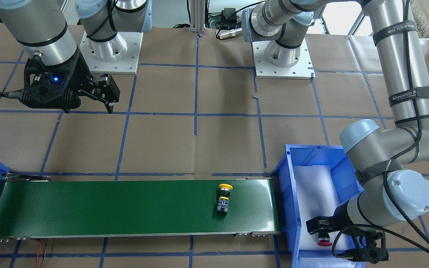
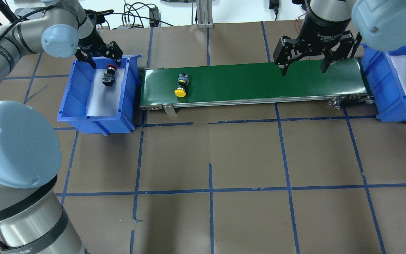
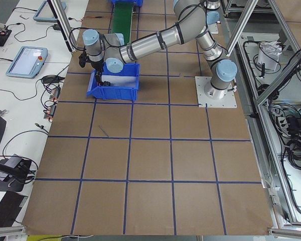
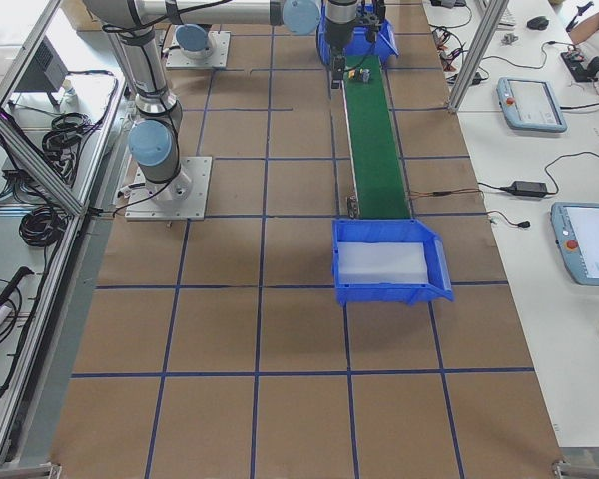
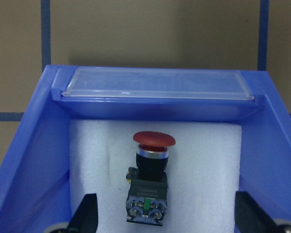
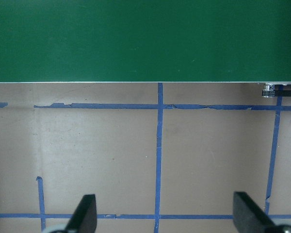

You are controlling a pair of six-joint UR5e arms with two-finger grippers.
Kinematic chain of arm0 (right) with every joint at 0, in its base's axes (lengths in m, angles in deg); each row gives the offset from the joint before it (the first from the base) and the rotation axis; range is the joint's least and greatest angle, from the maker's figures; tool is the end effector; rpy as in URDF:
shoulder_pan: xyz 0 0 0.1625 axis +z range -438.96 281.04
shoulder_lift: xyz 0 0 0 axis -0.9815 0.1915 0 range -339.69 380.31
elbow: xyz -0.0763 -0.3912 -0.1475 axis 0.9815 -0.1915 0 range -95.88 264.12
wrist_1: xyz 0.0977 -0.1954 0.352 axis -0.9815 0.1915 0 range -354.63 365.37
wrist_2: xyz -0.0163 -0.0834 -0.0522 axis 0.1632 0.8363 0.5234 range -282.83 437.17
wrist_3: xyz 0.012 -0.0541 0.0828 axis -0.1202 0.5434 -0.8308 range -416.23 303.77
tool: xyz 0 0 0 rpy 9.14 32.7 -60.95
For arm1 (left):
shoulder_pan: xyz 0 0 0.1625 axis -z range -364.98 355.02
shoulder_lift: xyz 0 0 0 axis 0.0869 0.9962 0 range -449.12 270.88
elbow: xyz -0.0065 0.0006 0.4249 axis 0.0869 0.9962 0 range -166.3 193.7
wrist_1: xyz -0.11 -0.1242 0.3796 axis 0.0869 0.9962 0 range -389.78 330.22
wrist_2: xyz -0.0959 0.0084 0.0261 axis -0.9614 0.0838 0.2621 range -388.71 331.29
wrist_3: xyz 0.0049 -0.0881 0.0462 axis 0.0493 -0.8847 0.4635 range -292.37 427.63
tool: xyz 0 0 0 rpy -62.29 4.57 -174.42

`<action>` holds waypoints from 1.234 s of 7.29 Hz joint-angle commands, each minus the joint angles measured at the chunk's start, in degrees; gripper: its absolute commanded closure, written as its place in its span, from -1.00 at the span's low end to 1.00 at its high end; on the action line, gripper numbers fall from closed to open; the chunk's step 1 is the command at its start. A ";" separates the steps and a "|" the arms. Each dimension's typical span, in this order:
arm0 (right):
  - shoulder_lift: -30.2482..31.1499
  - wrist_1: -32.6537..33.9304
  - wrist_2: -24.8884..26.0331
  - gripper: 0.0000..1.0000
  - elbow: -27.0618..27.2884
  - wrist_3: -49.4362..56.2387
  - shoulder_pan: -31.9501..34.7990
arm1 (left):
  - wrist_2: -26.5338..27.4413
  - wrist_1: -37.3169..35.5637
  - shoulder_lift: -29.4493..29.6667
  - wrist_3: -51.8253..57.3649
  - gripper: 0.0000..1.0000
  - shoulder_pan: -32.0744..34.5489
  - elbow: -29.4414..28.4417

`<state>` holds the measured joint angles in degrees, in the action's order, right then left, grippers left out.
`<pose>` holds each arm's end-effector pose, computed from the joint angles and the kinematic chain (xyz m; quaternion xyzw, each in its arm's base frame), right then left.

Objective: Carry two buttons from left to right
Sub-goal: 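Move the left gripper back into the bin over the red-capped button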

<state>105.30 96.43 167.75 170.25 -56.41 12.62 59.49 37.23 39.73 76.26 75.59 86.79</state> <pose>0.1468 -0.5250 0.4783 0.0122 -0.9999 -0.0006 0.0050 -0.0146 -0.7444 0.2493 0.0068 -0.9998 0.0115 0.0141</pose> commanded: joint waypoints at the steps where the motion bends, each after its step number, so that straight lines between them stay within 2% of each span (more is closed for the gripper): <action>1: 0.00 0.00 0.03 -1.00 0.00 0.00 0.00 | 0.05 0.66 1.22 0.24 -0.95 0.11 0.39; 2: 0.00 0.00 0.12 -1.00 0.00 0.00 0.00 | 0.13 0.84 1.31 0.42 -0.59 0.11 1.44; 5: 0.00 0.00 0.12 -1.00 0.00 0.00 0.00 | 1.72 0.76 1.23 0.33 -0.61 -0.15 1.80; 6: 0.00 0.00 0.12 -1.00 0.00 -0.09 0.00 | 1.72 0.76 1.23 0.24 -0.36 -0.15 1.71; 8: 0.00 0.00 0.12 -1.00 0.00 -0.09 0.00 | 1.80 0.41 1.14 -0.55 0.42 -0.15 1.10; 9: 0.00 0.00 0.12 -1.00 0.00 -0.09 0.00 | 1.72 0.93 -0.43 -0.37 0.74 0.11 0.92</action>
<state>105.30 96.43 167.87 170.25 -56.49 12.63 61.24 37.80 40.55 75.90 75.50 88.02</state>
